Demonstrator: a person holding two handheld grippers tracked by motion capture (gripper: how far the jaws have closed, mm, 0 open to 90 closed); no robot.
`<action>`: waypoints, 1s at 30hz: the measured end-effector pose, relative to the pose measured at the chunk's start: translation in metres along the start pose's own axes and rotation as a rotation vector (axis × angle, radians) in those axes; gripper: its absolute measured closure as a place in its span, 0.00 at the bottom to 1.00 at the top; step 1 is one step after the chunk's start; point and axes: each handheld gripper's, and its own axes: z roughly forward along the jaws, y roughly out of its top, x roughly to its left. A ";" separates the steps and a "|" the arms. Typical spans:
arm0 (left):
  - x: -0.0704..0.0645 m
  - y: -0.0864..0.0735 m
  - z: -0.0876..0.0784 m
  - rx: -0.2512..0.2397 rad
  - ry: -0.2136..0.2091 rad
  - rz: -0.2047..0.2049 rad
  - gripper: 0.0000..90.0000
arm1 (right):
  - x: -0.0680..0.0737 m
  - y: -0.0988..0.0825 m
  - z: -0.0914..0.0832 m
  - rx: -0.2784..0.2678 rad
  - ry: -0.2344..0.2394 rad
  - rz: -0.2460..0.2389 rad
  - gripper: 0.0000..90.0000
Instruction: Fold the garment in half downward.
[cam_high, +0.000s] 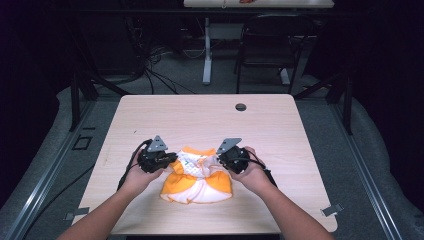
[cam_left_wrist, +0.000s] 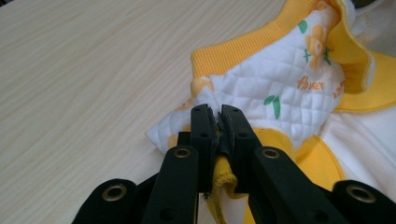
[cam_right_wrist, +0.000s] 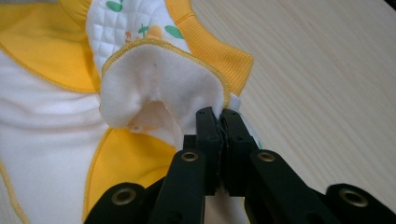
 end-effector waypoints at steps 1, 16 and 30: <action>-0.001 -0.002 0.000 0.003 -0.006 0.000 0.93 | 0.002 -0.002 0.001 0.000 0.004 0.002 0.97; -0.015 -0.020 -0.005 -0.012 -0.053 -0.045 0.88 | 0.011 -0.020 -0.001 -0.028 0.059 0.078 0.88; -0.004 0.006 -0.023 -0.042 -0.027 -0.066 0.87 | 0.001 -0.006 -0.029 -0.132 0.070 0.143 0.88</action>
